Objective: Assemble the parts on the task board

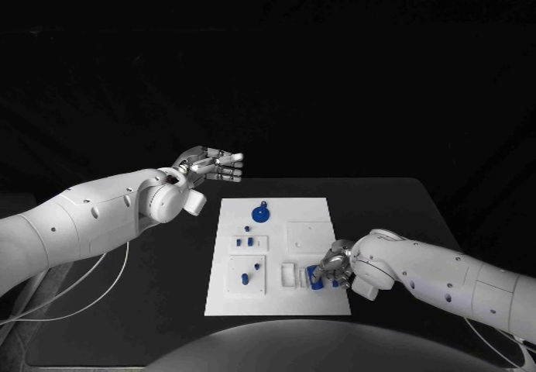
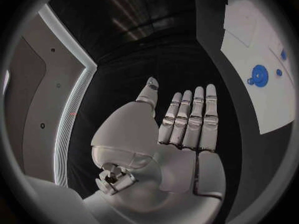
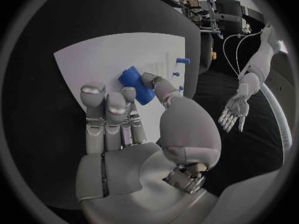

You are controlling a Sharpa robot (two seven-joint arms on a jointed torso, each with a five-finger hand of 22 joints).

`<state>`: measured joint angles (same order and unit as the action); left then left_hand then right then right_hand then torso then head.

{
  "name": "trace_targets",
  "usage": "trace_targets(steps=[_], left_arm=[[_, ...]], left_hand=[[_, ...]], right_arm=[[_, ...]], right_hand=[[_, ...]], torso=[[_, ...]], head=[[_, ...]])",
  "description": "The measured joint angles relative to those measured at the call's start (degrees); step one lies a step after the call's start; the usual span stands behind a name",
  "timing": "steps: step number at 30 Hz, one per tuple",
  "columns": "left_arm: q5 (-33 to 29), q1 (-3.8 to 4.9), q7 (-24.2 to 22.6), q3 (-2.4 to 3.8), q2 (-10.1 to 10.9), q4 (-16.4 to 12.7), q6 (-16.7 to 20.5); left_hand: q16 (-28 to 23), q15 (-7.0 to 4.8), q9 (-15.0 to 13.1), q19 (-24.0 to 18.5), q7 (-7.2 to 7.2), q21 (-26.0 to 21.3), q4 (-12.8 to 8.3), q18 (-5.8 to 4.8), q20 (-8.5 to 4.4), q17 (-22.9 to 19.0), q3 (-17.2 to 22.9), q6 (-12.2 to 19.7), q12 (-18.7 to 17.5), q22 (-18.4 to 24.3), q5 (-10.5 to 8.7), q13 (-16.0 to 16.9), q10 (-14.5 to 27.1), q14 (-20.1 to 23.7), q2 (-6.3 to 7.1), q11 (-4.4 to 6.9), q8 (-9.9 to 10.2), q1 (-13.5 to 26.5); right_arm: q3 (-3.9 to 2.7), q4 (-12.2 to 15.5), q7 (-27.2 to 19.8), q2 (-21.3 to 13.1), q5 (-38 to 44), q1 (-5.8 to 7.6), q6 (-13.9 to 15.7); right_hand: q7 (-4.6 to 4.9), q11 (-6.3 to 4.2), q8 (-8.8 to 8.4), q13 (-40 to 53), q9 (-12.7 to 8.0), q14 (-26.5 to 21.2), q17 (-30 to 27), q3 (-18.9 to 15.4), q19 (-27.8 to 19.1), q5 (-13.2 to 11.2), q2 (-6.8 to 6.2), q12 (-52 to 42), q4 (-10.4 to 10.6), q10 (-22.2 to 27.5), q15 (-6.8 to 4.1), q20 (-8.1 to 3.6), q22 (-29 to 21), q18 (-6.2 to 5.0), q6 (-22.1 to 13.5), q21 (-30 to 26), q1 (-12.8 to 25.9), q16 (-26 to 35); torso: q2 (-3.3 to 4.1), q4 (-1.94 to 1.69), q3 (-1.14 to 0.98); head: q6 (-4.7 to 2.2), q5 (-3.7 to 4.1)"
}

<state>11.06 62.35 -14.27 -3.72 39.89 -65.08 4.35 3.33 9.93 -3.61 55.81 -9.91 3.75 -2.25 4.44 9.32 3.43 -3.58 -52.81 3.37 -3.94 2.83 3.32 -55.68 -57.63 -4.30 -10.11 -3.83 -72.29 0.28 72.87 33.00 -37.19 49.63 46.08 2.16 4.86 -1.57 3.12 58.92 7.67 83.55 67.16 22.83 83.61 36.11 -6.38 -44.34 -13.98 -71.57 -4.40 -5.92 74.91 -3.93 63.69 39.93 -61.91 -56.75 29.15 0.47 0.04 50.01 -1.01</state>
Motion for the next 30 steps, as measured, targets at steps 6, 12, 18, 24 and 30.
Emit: trace_targets(steps=[6,12,18,24,30], left_arm=[[0.04,0.0,0.01,0.0,-0.1,0.18,-0.09],[0.18,0.0,0.0,0.0,-0.19,0.32,-0.1],[0.53,0.0,-0.06,0.0,-0.31,0.33,-0.15],[0.76,0.0,-0.07,0.0,-0.31,0.4,-0.22],[0.87,0.0,-0.07,0.0,-0.36,0.4,-0.34]], left_hand=[[0.0,0.0,0.0,0.0,0.0,0.0,0.0,0.0,0.0,0.0,0.0,0.0,0.0,0.0,0.0,0.0,0.0,0.0,0.0,0.0,0.0,0.0],[0.0,0.0,0.0,0.0,0.0,0.0,0.0,0.0,0.0,0.0,0.0,0.0,0.0,0.0,0.0,0.0,0.0,0.0,-0.24,0.0,0.0,0.24],[0.0,0.0,0.0,0.0,0.2,0.0,0.0,0.0,0.0,0.0,0.0,-0.2,0.0,0.0,0.0,0.0,0.0,0.0,-0.23,0.0,0.0,0.23],[0.0,0.0,0.0,0.0,0.2,0.0,0.0,0.0,0.0,0.0,0.0,-0.2,0.0,0.0,0.0,0.0,0.0,0.0,-0.23,0.0,0.0,0.23],[0.0,0.0,0.0,0.0,0.2,0.0,0.0,0.0,0.0,0.0,0.0,-0.2,0.0,0.0,0.0,0.0,0.0,0.0,-0.23,0.0,0.0,0.23]], right_arm=[[0.15,2.2,0.63,-1.41,-2.2,0.42,1.3],[-0.14,4.78,0.8,-2.04,-3.18,0.78,2.49],[-0.28,5.65,0.86,-1.79,-3.55,1.13,3.25],[-0.29,5.63,1.46,-0.69,-3.58,1.47,2.79],[-0.14,4.46,2.4,0.96,-2.77,1.55,1.2]], right_hand=[[0.0,-0.09,0.08,-0.26,-0.09,0.0,-0.07,0.43,0.0,0.85,0.42,0.34,-0.82,0.09,0.0,0.0,0.0,0.0,0.07,0.0,-0.18,0.0],[-0.01,0.02,0.15,-0.26,-0.08,0.0,-0.12,0.12,0.0,-0.39,0.6,0.34,-1.13,-0.22,0.0,0.0,0.0,0.0,0.44,0.0,-0.01,0.19],[-0.14,0.01,0.19,-0.26,-0.07,0.2,-0.12,-0.87,0.0,-1.48,0.83,0.34,-0.97,-0.23,-0.19,0.0,0.0,0.0,0.58,0.0,-0.23,0.18],[-0.17,0.02,0.39,-0.26,-0.05,0.2,-0.12,-2.22,0.0,-4.0,0.98,0.34,-0.22,-0.25,-0.19,0.0,0.0,0.0,0.61,-0.28,-0.38,0.18],[-0.17,0.11,0.45,-0.53,0.04,0.19,-0.12,-4.4,0.0,-9.36,2.04,0.68,1.98,-0.33,-0.19,0.0,0.0,0.0,0.61,-0.8,0.69,0.18]], torso=[[0.03,-0.02,-0.02],[0.05,-0.02,-0.07],[0.06,-0.08,-0.08],[0.1,-0.09,-0.03],[0.13,-0.14,0.02]], head=[[0.0,-0.26],[0.0,-0.71],[0.0,-1.01],[0.0,-1.22],[0.0,-1.44]])
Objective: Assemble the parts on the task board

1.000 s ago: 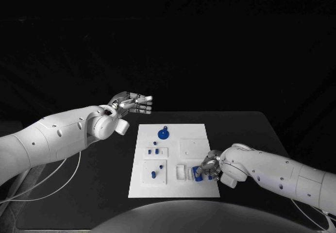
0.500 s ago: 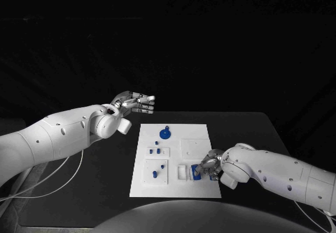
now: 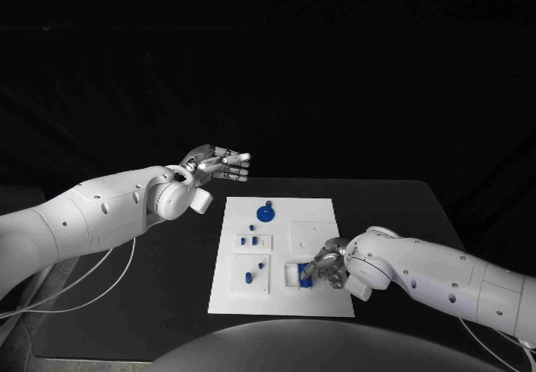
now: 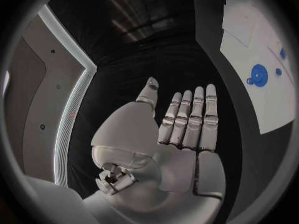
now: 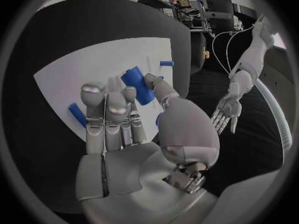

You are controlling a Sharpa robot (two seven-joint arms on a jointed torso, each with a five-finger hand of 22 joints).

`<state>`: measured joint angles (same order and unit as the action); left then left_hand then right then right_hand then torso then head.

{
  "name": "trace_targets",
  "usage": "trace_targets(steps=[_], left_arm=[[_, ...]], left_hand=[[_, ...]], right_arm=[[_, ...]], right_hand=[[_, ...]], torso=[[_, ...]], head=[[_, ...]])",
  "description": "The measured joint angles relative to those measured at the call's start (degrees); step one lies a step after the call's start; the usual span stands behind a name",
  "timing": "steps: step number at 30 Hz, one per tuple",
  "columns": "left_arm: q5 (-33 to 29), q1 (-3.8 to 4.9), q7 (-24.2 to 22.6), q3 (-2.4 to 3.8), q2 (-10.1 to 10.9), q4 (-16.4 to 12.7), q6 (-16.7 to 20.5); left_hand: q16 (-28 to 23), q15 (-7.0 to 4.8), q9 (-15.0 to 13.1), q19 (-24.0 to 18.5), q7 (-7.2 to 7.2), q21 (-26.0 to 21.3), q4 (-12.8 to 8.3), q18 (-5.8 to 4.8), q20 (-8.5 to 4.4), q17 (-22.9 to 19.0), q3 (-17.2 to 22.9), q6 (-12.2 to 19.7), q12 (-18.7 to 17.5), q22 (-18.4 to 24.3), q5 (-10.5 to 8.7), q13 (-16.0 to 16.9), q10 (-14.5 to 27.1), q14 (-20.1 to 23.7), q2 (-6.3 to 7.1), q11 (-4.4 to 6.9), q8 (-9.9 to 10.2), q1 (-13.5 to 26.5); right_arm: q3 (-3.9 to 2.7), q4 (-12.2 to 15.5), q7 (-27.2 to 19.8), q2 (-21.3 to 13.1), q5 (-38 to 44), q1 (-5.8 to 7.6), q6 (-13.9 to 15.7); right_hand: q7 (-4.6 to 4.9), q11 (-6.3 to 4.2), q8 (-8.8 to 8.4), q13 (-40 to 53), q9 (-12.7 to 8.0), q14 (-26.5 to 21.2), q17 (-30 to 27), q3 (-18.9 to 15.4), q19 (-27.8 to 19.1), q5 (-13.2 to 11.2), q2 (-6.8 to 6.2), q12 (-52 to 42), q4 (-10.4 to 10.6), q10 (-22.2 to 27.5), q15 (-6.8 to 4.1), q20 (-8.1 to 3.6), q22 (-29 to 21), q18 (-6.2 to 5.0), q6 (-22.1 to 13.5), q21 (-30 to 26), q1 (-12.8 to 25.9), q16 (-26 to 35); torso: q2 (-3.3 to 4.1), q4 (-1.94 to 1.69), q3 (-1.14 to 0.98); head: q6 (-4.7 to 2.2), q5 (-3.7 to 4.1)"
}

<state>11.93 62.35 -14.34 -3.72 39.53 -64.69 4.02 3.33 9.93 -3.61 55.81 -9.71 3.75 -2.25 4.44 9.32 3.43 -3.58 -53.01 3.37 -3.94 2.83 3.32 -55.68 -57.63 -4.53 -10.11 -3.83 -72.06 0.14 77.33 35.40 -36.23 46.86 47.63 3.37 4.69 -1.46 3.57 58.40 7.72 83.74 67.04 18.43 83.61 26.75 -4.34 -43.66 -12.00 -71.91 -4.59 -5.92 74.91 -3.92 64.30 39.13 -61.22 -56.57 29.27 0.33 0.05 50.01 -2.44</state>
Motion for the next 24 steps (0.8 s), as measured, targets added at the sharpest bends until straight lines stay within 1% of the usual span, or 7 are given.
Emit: trace_targets(steps=[1,3,5,11,15,16,24], left_arm=[[0.01,0.0,0.0,0.0,0.0,-0.01,-0.02],[0.01,0.0,0.0,0.0,0.0,-0.03,-0.06],[0.02,0.0,0.0,0.0,0.0,-0.05,-0.09],[0.02,0.0,0.07,0.0,0.07,-0.1,-0.19],[0.02,0.0,0.11,0.0,0.06,-0.12,-0.34],[0.02,0.0,0.13,0.0,0.05,-0.12,-0.4],[0.02,0.0,0.25,0.0,0.06,-0.11,-0.79]], left_hand=[[0.0,0.0,0.0,0.0,0.0,0.0,0.05,0.0,0.0,0.0,-0.05,0.0,0.0,0.0,0.0,0.0,0.0,0.0,0.0,0.0,0.0,0.0],[0.0,0.0,0.0,0.0,0.0,0.0,0.22,0.0,0.0,0.0,-0.22,0.0,0.0,0.0,0.0,0.0,0.0,0.0,-0.15,0.0,0.0,0.15],[0.0,0.0,0.0,0.0,0.0,0.0,0.33,0.0,0.0,0.0,-0.33,0.0,0.0,0.0,0.0,0.0,0.0,0.0,-0.31,0.0,0.0,0.31],[0.0,0.0,0.0,0.0,-0.18,0.0,0.76,0.0,0.0,0.0,-0.41,0.18,0.0,0.0,0.0,0.0,0.0,0.0,-0.45,0.0,0.0,0.52],[0.0,0.0,0.0,-0.03,-0.19,0.0,1.24,0.0,-0.03,0.0,-0.88,0.43,0.0,0.0,0.0,0.0,0.21,0.0,-0.4,-0.21,0.0,1.31],[0.0,0.0,0.0,-0.15,-0.11,0.0,1.3,0.01,-0.15,0.0,-0.94,0.51,0.0,0.0,0.0,0.0,0.21,0.0,-0.4,-0.21,0.0,1.31],[0.0,0.0,0.0,-0.22,-0.31,0.0,1.3,0.0,-0.22,0.0,-0.94,0.72,0.0,0.0,0.0,0.0,0.21,0.0,-0.4,-0.21,0.0,1.31]], right_arm=[[0.03,-0.29,0.14,0.28,0.22,0.0,-0.27],[0.14,-0.96,0.39,0.93,0.71,0.01,-0.91],[0.29,-1.51,0.59,1.46,1.11,0.02,-1.39],[0.9,-3.31,0.88,3.34,2.25,-0.08,-2.37],[0.99,-4.54,0.87,4.35,2.83,-0.03,-2.65],[1.01,-4.87,0.83,4.62,2.94,-0.03,-2.77],[1.12,-6.44,0.44,6.09,3.63,-0.03,-3.53]], right_hand=[[-0.11,0.01,0.13,-0.11,0.12,0.0,-0.03,-0.64,0.0,-2.69,0.59,0.0,1.15,-0.01,0.0,0.0,0.0,0.0,0.11,-0.23,0.6,0.16],[-0.31,0.01,0.18,-0.18,0.13,0.0,-0.08,-1.18,0.0,-4.95,0.89,0.07,2.49,-0.02,0.0,0.0,0.0,0.0,0.31,-0.45,1.07,0.27],[-0.47,0.01,0.31,-0.35,0.18,0.0,-0.1,-1.67,0.0,-6.13,0.67,0.28,3.12,-0.18,0.0,0.0,0.0,0.0,0.47,-0.54,1.45,0.27],[-0.93,0.01,0.43,-0.46,0.6,0.0,-0.13,-2.36,0.0,-6.84,0.66,0.28,5.37,-0.2,0.01,0.0,0.0,0.0,0.94,-0.87,1.62,0.49],[-1.3,0.0,0.23,-0.56,1.03,-0.01,-0.13,-2.99,0.0,-12.58,0.66,0.28,7.04,-0.21,0.01,0.0,0.0,0.0,1.78,-1.48,1.62,0.48],[-1.34,-0.09,0.23,-0.57,1.2,-0.01,-0.13,-3.08,0.0,-13.21,0.66,0.28,7.37,-0.29,0.01,0.0,0.0,0.0,1.95,-1.52,1.62,0.48],[-1.4,-0.08,0.24,-0.57,1.39,-0.01,-0.13,-3.24,0.0,-13.88,0.46,0.28,7.67,-0.29,0.01,0.0,0.0,0.0,2.09,-1.53,1.42,0.49]], torso=[[0.01,-0.02,0.0],[0.01,-0.04,-0.01],[0.02,-0.03,-0.01],[0.01,-0.01,-0.08],[-0.03,0.04,-0.07],[-0.03,0.05,-0.07],[-0.01,0.08,-0.04]], head=[[0.0,-0.01],[0.0,-0.07],[0.0,-0.13],[0.0,-0.53],[0.0,-0.62],[0.0,-0.64],[0.0,-0.78]])
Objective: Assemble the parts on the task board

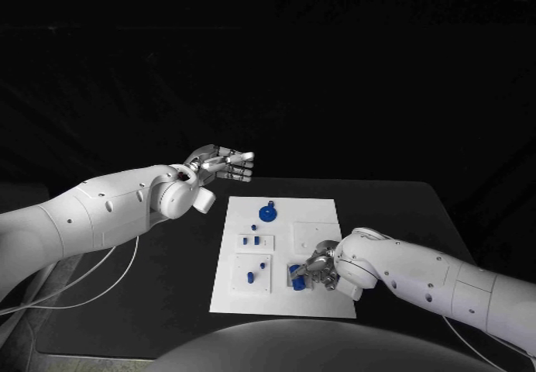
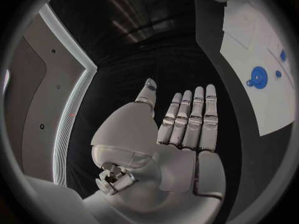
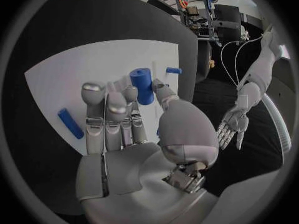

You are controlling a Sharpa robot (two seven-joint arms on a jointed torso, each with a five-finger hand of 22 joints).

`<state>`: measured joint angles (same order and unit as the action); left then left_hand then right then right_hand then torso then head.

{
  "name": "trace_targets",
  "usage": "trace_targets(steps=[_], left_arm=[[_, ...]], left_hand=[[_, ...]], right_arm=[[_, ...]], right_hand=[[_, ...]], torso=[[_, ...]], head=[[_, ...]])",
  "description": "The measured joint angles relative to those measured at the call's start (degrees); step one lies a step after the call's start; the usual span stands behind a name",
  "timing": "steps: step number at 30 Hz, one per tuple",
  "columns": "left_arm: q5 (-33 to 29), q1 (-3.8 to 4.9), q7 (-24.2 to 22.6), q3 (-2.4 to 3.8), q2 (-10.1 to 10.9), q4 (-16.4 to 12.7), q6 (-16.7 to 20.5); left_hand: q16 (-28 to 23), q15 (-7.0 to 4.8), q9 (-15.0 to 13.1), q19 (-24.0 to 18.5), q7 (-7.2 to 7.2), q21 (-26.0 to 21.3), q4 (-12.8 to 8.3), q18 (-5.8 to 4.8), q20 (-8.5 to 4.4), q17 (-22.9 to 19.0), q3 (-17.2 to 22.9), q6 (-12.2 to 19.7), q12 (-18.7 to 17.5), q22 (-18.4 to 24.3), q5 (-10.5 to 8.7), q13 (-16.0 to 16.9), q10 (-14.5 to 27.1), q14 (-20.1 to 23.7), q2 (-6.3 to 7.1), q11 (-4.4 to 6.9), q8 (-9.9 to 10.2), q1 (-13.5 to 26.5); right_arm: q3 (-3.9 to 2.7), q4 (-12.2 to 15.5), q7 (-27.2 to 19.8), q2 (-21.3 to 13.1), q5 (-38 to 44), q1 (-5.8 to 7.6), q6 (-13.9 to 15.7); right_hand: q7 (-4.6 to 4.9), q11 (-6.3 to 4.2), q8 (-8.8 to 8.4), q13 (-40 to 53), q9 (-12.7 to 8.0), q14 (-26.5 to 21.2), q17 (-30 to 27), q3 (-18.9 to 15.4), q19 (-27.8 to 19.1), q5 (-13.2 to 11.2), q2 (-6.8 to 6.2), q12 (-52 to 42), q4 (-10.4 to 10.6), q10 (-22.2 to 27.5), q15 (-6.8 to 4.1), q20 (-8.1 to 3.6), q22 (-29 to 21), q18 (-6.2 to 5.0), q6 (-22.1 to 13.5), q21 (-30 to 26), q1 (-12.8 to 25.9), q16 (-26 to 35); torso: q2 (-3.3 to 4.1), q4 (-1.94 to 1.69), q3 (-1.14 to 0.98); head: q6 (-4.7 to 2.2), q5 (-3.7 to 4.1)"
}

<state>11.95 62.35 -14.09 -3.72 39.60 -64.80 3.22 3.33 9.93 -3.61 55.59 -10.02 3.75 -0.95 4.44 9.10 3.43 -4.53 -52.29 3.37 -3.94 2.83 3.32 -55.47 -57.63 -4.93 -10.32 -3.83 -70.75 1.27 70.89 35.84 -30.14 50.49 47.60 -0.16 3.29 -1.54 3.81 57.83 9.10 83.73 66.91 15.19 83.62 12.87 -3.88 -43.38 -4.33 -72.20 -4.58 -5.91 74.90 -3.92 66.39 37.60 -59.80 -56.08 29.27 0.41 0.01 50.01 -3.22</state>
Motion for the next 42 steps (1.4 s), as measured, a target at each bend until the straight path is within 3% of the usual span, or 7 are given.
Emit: trace_targets(steps=[11,17,24,27,28,31,42], left_arm=[[0.0,0.0,0.25,0.0,0.16,-0.03,-0.5],[-0.01,0.0,0.45,0.0,0.16,-0.03,-0.81],[-0.02,0.0,0.67,0.0,0.2,-0.03,-1.11],[-0.02,0.0,0.74,0.0,0.23,-0.03,-1.18],[-0.02,0.0,0.76,0.0,0.24,-0.03,-1.2],[-0.02,0.01,0.82,0.0,0.24,-0.01,-1.23],[-0.02,0.01,0.95,0.0,0.28,0.22,-1.25]], left_hand=[[0.0,0.0,0.0,0.0,0.0,0.0,0.01,0.0,0.0,0.0,-0.03,0.0,0.0,0.0,0.0,0.0,0.0,0.0,0.0,0.0,0.0,0.0],[0.0,0.0,0.0,0.0,0.0,0.0,0.14,0.0,0.0,0.0,-0.17,0.0,0.0,0.0,0.0,0.0,0.0,0.0,0.0,0.0,0.0,0.0],[0.0,0.0,0.0,0.01,0.0,0.0,0.14,0.0,0.0,0.0,-0.17,0.42,0.0,0.0,0.0,0.0,0.0,0.0,0.0,0.0,0.0,0.0],[0.0,0.0,0.0,0.01,0.0,0.0,0.14,0.0,0.0,0.0,-0.17,0.42,0.0,0.0,0.0,0.0,0.0,0.0,0.0,0.0,0.0,0.0],[0.0,0.0,0.0,0.0,0.0,0.0,0.14,0.0,0.01,0.0,-0.17,0.42,0.0,0.0,0.0,0.0,0.0,0.0,0.0,0.0,0.0,0.0],[0.0,0.0,0.0,0.01,0.0,0.0,0.14,0.0,0.01,0.0,-0.17,0.42,0.0,0.0,0.0,0.0,0.0,0.0,0.0,0.0,0.0,0.0],[0.0,0.0,0.05,0.01,-0.06,0.0,0.14,0.0,0.01,0.0,-0.17,0.96,0.0,0.0,0.0,0.0,0.22,0.0,0.0,-0.21,0.0,0.0]], right_arm=[[0.08,-1.07,-0.26,0.87,1.24,-0.01,-0.19],[0.08,-1.45,-0.32,1.22,2.05,-0.01,-0.17],[0.13,-1.8,-0.45,1.33,2.78,-0.08,-0.17],[0.14,-1.77,-0.56,1.29,3.01,-0.08,-0.14],[0.14,-1.71,-0.61,1.25,3.1,-0.09,-0.14],[0.15,-1.43,-0.72,1.09,3.29,-0.1,-0.09],[0.15,2.79,-1.13,-2.88,4.58,-0.12,0.75]], right_hand=[[0.2,-0.12,0.16,-0.42,0.24,-0.01,0.0,-0.65,0.0,-1.39,-0.53,0.22,1.87,0.14,0.01,0.0,0.0,0.0,-0.21,-0.58,-0.34,0.3],[0.2,0.09,0.19,-0.78,0.46,-0.01,-0.22,-0.67,0.0,-3.9,-0.58,0.61,3.89,0.33,0.01,0.0,0.0,0.0,-0.2,-1.16,-0.3,0.67],[0.49,-0.1,0.27,-1.19,0.67,-0.01,-0.36,-1.42,0.0,-9.69,-2.96,0.88,7.43,0.55,0.01,0.0,0.0,0.0,-0.49,-1.58,2.26,1.17],[0.3,-0.1,0.06,-1.37,0.71,-0.04,-0.36,-5.43,0.0,-9.98,-4.02,1.27,9.6,0.55,-0.01,0.0,0.0,0.0,-0.82,-1.84,3.33,1.17],[0.3,-0.1,-0.03,-1.42,0.68,-0.17,-0.36,-9.65,0.0,-9.98,-3.01,1.57,10.69,0.55,-0.14,0.0,0.0,0.0,-0.82,-1.84,2.32,1.5],[0.31,-0.1,-0.21,-1.42,0.38,-0.25,-0.31,-14.35,0.0,-9.98,-1.89,1.59,12.23,0.55,-0.21,0.0,0.0,0.0,-0.82,-2.33,1.2,1.67],[0.48,-0.09,-0.33,-1.16,0.44,-0.25,-0.21,-17.22,0.23,-9.98,-1.3,1.8,12.32,0.55,-0.21,-0.22,0.0,0.0,-0.99,-2.33,0.6,1.99]], torso=[[0.03,0.03,-0.03],[0.03,0.07,-0.04],[0.02,0.03,-0.04],[0.02,0.02,-0.04],[0.02,0.02,-0.04],[0.04,0.03,-0.04],[0.04,0.09,-0.04]], head=[[0.0,-0.57],[0.0,-0.61],[0.0,-0.62],[0.0,-0.77],[0.0,-0.78],[0.0,-0.79],[0.0,-1.14]])
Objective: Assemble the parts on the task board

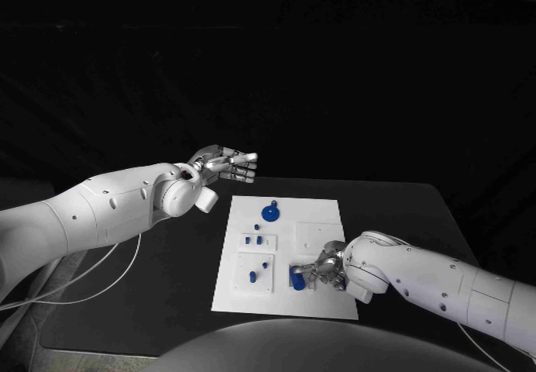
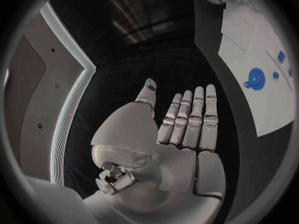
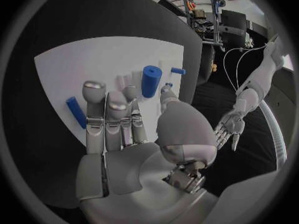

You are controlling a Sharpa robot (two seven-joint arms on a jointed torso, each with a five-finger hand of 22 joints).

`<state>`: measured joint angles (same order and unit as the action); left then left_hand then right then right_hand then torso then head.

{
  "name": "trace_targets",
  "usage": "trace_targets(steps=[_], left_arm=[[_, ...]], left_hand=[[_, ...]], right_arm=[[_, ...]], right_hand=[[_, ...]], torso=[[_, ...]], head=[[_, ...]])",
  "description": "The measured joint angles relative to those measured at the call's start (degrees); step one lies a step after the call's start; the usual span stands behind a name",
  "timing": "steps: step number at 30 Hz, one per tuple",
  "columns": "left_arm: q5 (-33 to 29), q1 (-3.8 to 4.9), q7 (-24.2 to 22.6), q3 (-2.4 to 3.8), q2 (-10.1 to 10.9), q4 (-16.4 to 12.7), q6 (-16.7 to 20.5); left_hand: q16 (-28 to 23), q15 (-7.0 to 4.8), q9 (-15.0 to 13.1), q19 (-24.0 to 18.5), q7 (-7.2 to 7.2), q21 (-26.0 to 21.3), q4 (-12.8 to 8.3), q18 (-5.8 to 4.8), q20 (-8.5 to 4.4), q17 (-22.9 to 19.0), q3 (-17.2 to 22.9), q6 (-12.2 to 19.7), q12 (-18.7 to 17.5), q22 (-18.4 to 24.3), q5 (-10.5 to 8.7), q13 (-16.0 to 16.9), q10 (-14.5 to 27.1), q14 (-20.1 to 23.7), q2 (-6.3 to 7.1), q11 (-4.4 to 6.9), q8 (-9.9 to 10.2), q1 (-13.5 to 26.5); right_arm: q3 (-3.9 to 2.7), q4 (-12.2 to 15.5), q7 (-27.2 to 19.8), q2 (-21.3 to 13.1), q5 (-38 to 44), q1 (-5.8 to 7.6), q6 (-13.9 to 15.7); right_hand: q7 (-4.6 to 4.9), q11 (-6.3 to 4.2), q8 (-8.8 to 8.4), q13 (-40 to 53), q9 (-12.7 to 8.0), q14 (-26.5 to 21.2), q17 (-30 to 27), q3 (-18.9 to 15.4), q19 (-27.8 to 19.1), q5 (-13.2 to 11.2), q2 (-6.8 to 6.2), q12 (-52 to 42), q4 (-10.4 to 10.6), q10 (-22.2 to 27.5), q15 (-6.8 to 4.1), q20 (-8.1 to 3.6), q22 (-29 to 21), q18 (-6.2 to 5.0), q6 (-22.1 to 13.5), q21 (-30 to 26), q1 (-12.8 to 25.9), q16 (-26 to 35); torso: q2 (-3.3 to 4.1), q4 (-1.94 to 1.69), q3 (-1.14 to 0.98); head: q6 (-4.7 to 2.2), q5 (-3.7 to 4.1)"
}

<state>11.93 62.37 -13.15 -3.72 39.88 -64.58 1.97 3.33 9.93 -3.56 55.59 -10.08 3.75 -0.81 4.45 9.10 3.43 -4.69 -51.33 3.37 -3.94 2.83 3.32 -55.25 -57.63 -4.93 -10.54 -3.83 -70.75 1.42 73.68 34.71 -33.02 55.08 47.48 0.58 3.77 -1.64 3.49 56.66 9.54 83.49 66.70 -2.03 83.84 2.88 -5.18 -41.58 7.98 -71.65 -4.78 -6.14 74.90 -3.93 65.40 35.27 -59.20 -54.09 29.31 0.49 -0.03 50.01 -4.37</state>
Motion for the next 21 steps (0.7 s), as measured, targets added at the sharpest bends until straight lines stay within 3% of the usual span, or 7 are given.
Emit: trace_targets(steps=[10,13,16,19,21], left_arm=[[0.01,0.01,0.03,0.0,0.31,0.16,0.0],[0.02,0.01,0.05,0.0,0.36,0.2,0.0],[0.02,0.01,0.05,0.0,0.36,0.2,0.0],[0.02,0.01,0.07,0.0,0.36,0.2,0.01],[0.03,0.01,0.07,0.0,0.36,0.2,0.01]], left_hand=[[0.0,0.0,0.0,0.0,0.0,0.0,0.0,0.0,0.0,0.0,0.0,0.0,0.0,0.0,0.0,0.0,0.0,0.0,0.0,0.0,0.0,0.0],[0.0,0.0,0.0,0.0,0.0,0.0,0.0,0.0,0.0,0.0,0.0,0.0,0.0,0.0,0.0,0.0,0.0,0.0,0.0,0.0,0.0,0.0],[0.0,0.0,0.0,0.0,0.02,0.0,0.0,0.0,0.0,0.0,0.0,-0.02,0.0,0.0,0.0,0.0,0.0,0.0,0.0,0.0,0.0,0.0],[0.0,0.0,-0.01,0.0,0.22,0.0,0.0,0.0,0.0,0.0,0.0,-0.23,0.0,0.0,0.0,0.0,0.0,0.0,0.0,0.0,0.0,0.0],[0.0,0.0,-0.01,0.0,0.22,0.0,0.0,0.0,0.0,0.0,0.0,-0.23,0.0,0.0,0.0,0.0,0.0,0.0,0.0,0.0,0.0,0.0]], right_arm=[[-1.4,5.88,-0.94,-4.33,2.07,0.0,0.78],[-1.69,7.21,-1.69,-5.34,2.91,0.01,0.74],[-1.79,8.22,-2.74,-6.06,3.54,0.01,0.57],[-1.85,9.05,-3.95,-6.52,3.95,0.01,0.33],[-1.87,9.33,-4.64,-6.64,4.12,0.0,0.13]], right_hand=[[0.0,0.0,0.0,-0.05,0.2,0.0,-0.3,0.14,0.0,0.0,0.95,0.0,-1.1,0.0,0.0,0.0,0.0,0.0,0.0,-0.67,-0.51,0.69],[0.0,0.0,0.0,-0.05,0.32,0.0,-0.31,0.81,0.0,0.0,1.96,-0.01,-2.59,0.0,0.0,0.0,0.0,0.0,0.0,-0.67,-1.69,0.69],[-0.17,0.0,0.0,-0.04,0.57,0.0,-0.31,2.27,0.0,0.06,1.79,-0.01,-4.2,-0.01,0.0,0.0,0.0,0.0,0.23,-0.67,-4.0,0.69],[-0.53,0.0,0.0,-0.02,1.76,0.04,-0.38,4.43,-0.01,2.27,1.5,-0.36,-7.02,-0.01,-0.04,0.01,0.0,0.0,2.02,-0.67,-5.06,0.69],[-1.23,-0.42,0.29,0.1,2.67,0.32,-0.38,6.95,-0.01,6.58,2.25,-0.35,-10.44,-0.44,-0.31,0.01,0.0,0.01,3.57,-0.58,-9.01,0.68]], torso=[[-0.04,-0.01,-0.07],[-0.04,-0.01,-0.04],[-0.03,-0.01,-0.03],[0.0,-0.01,-0.04],[-0.01,-0.01,-0.03]], head=[[0.0,-0.26],[0.0,-0.26],[0.0,-0.3],[0.0,-0.36],[0.0,-0.35]])
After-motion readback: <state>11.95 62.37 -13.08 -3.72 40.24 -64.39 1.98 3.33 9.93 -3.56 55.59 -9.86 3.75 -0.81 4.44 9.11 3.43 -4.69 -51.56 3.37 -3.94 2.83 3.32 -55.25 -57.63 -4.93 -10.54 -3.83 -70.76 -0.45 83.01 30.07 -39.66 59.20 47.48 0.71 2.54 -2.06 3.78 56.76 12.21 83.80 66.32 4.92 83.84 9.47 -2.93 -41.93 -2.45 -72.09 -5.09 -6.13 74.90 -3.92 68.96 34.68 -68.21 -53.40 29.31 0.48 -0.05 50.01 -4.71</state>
